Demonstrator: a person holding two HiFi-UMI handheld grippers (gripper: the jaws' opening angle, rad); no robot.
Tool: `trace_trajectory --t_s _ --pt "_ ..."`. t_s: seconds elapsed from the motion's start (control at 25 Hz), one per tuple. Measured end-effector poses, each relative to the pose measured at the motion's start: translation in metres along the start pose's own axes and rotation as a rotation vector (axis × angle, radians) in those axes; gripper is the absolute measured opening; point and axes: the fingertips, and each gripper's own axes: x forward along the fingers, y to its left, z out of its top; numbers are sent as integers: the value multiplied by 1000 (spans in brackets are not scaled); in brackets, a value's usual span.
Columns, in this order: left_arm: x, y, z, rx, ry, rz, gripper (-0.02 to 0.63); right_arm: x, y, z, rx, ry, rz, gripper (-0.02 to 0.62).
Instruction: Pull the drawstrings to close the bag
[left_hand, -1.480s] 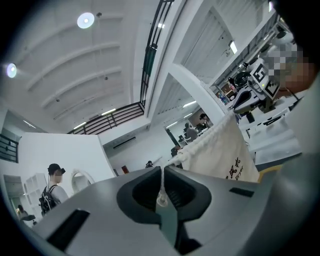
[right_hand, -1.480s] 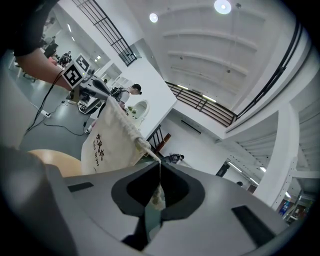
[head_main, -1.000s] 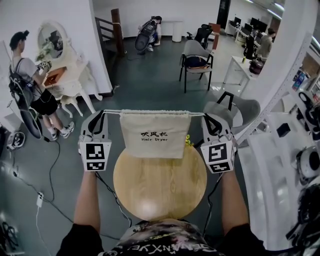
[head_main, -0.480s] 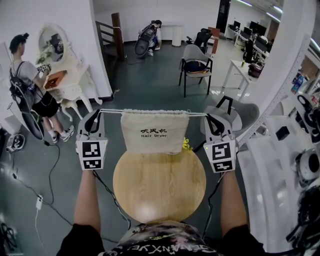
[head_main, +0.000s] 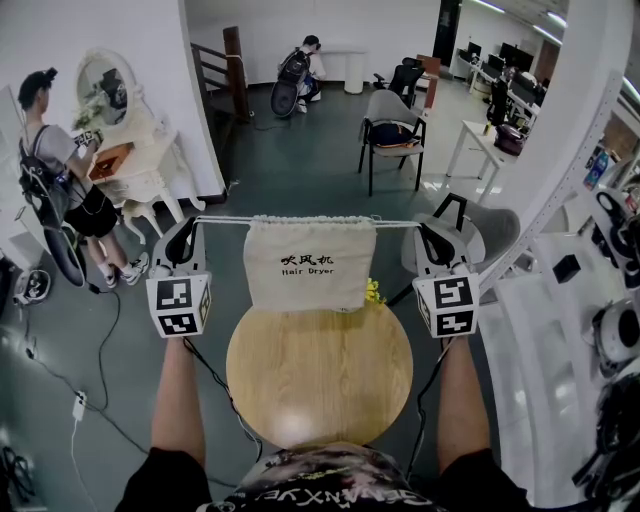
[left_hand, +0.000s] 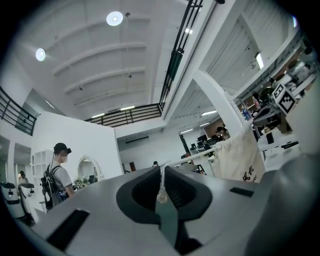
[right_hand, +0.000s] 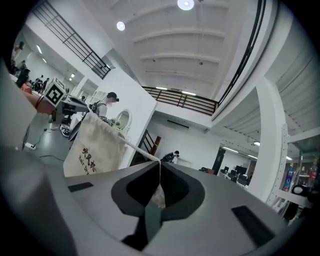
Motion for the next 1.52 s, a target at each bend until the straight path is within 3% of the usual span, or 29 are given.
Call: trace_trajectory --t_s 0.88,1.52 --pt "4 24 8 -96 -13 15 41 5 -25 -6 121 -27 -5 8" --pt "5 29 8 -127 -15 8 41 1 -29 -2 132 -43 -6 9"
